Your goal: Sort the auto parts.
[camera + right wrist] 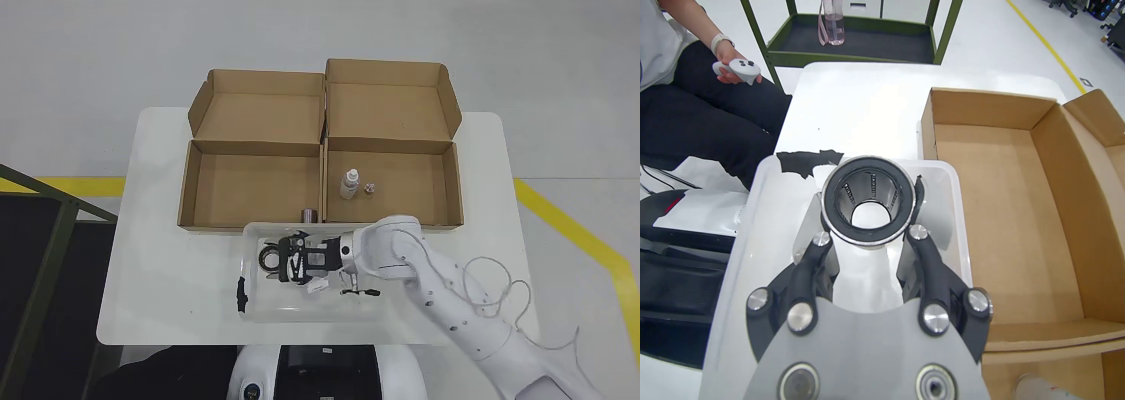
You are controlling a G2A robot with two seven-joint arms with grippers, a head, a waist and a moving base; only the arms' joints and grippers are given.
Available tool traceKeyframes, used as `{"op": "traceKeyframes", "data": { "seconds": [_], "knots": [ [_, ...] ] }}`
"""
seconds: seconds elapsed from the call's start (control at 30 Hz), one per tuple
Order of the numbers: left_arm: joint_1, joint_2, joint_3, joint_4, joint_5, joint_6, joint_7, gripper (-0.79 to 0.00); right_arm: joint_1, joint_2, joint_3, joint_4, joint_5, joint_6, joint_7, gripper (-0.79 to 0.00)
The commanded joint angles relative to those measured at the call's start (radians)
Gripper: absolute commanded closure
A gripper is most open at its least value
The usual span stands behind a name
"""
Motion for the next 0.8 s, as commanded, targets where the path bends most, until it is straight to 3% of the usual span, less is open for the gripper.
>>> {"op": "traceKeyframes", "data": {
  "seconds": [0.0,0.33,0.77],
  "knots": [
    [0.000,0.000,0.000,0.000,0.000,0.000,0.000,-0.785,-0.018,0.008,0.024,-0.043,0.008,-0.003,0.014,0.000],
    [0.000,0.000,0.000,0.000,0.000,0.000,0.000,-0.785,-0.069,0.039,0.141,-0.173,0.116,-0.012,0.022,0.000],
    [0.000,0.000,0.000,0.000,0.000,0.000,0.000,-0.785,-0.008,0.057,0.286,-0.248,0.262,-0.007,-0.038,0.000]
  ]
}}
